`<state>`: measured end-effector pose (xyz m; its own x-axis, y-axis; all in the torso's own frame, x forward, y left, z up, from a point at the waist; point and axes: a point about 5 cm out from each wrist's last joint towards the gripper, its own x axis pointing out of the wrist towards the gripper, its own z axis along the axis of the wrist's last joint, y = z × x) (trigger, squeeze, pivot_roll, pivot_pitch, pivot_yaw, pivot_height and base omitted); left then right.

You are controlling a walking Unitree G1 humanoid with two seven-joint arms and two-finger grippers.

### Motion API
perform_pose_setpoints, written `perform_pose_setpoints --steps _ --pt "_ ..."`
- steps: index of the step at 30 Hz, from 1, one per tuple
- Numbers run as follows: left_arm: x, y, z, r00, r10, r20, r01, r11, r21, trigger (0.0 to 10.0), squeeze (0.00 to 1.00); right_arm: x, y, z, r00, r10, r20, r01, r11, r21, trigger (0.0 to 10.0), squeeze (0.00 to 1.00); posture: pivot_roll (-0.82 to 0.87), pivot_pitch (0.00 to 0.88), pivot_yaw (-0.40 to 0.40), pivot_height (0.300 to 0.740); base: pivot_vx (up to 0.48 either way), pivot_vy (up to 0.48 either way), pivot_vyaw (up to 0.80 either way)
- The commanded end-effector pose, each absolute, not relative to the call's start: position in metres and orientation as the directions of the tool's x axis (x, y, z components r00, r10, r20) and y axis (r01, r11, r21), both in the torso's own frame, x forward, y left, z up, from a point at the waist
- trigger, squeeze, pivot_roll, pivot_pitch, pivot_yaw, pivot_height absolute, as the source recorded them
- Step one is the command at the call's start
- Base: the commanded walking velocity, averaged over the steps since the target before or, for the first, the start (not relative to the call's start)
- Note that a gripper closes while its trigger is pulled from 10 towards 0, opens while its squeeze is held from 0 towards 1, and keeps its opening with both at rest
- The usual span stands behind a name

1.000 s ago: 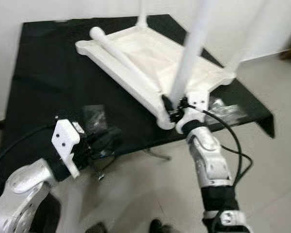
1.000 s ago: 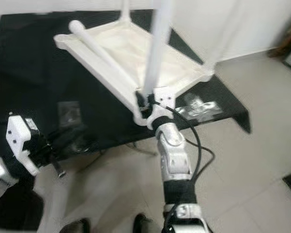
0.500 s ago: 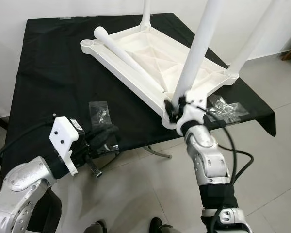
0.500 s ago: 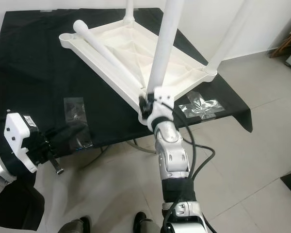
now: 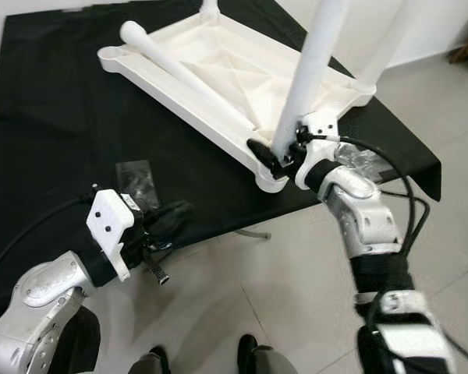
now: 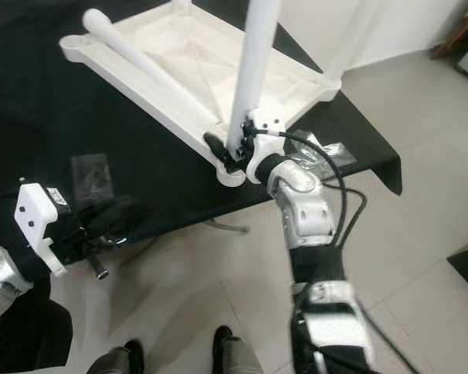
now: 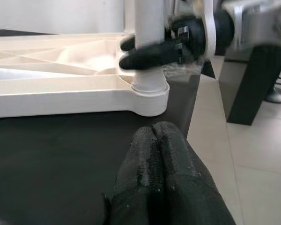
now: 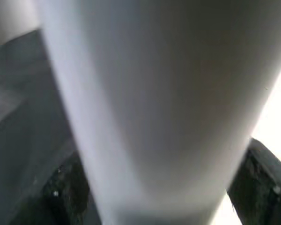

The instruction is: Building children table

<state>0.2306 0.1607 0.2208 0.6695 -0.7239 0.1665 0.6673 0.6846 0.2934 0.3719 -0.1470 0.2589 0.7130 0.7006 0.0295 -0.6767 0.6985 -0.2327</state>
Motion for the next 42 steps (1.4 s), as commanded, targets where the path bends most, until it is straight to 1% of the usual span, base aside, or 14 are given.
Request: perform_pose_setpoints --steps 1,9,10,13,14,26,30,32,33,35,36,37,38,42 --pt "0.229 0.158 0.216 0.667 -0.728 0.16 0.674 0.68 0.288 10.0 0.0 0.37 -0.143 0.261 0.61 0.792 0.0 -0.762 0.587 -0.273 10.0 0.0 0.1 0.302 -0.115 0.74 0.0 0.0 0.0" --pt "0.229 0.154 0.217 0.659 -0.731 0.179 0.668 0.678 0.308 10.0 0.0 0.371 -0.154 0.266 0.442 0.893 -0.083 -0.869 0.404 -0.286 10.0 0.0 0.09 0.3 -0.123 0.74 0.0 0.0 0.0" --pt "0.229 0.154 0.217 0.659 -0.73 0.181 0.667 0.678 0.309 10.0 0.0 0.372 -0.155 0.266 0.417 0.904 -0.093 -0.881 0.377 -0.286 7.9 0.0 0.09 0.3 -0.124 0.74 0.0 0.0 0.0" --pt "0.229 0.154 0.217 0.659 -0.73 0.183 0.666 0.679 0.309 10.0 0.0 0.373 -0.156 0.266 0.401 0.911 -0.101 -0.888 0.359 -0.286 7.9 0.0 0.09 0.299 -0.124 0.74 0.0 0.0 0.0" --pt "0.229 0.154 0.217 0.659 -0.729 0.184 0.665 0.679 0.311 10.0 0.0 0.374 -0.157 0.266 0.386 0.916 -0.108 -0.894 0.343 -0.288 0.0 0.0 0.1 0.297 -0.124 0.74 0.0 0.0 0.0" --pt "0.229 0.154 0.217 0.663 -0.725 0.188 0.655 0.683 0.323 10.0 0.0 0.376 -0.155 0.257 0.337 0.926 -0.167 -0.905 0.27 -0.328 0.0 0.0 0.08 0.294 -0.13 0.74 0.0 0.0 0.0" --pt "0.229 0.152 0.216 0.653 -0.732 0.194 0.665 0.677 0.315 10.0 0.0 0.383 -0.162 0.25 0.529 0.836 -0.147 -0.811 0.446 -0.379 0.0 0.0 0.05 0.296 -0.133 0.74 0.0 0.0 0.0" --pt "0.227 0.151 0.214 0.652 -0.734 0.191 0.671 0.675 0.307 10.0 0.0 0.387 -0.154 0.229 0.708 0.699 -0.099 -0.678 0.635 -0.37 0.0 0.0 0.04 0.3 -0.136 0.74 0.0 0.0 0.0" --pt "0.227 0.151 0.213 0.651 -0.735 0.187 0.673 0.674 0.305 10.0 0.0 0.391 -0.154 0.217 0.861 0.509 -0.027 -0.49 0.813 -0.313 0.0 0.0 0.04 0.308 -0.131 0.74 0.0 0.0 0.0" --pt "0.227 0.151 0.213 0.651 -0.735 0.187 0.673 0.674 0.305 10.0 0.0 0.391 -0.154 0.217 0.861 0.509 -0.027 -0.49 0.813 -0.313 0.0 0.0 0.04 0.308 -0.131 0.74 0.0 0.0 0.0" --pt "0.227 0.151 0.213 0.651 -0.736 0.185 0.675 0.673 0.302 10.0 0.0 0.39 -0.158 0.204 0.957 0.291 0.004 -0.283 0.932 -0.228 0.0 0.0 0.04 0.308 -0.131 0.74 0.0 0.0 0.0" --pt "0.227 0.152 0.213 0.65 -0.737 0.185 0.676 0.672 0.302 10.0 0.0 0.371 -0.142 0.176 0.97 0.241 -0.031 -0.243 0.953 -0.18 0.0 0.0 0.04 0.317 -0.122 0.74 0.0 0.0 0.0" --pt "0.227 0.152 0.214 0.648 -0.738 0.187 0.678 0.671 0.301 10.0 0.0 0.352 -0.124 0.154 0.972 0.225 -0.072 -0.233 0.965 -0.117 0.0 0.0 0.04 0.315 -0.109 0.74 0.0 0.0 0.0" --pt "0.229 0.152 0.216 0.646 -0.738 0.194 0.678 0.672 0.298 10.0 0.0 0.334 -0.098 0.141 0.951 0.296 -0.093 -0.303 0.951 -0.068 0.0 0.0 0.03 0.312 -0.104 0.74 0.0 0.0 0.0"
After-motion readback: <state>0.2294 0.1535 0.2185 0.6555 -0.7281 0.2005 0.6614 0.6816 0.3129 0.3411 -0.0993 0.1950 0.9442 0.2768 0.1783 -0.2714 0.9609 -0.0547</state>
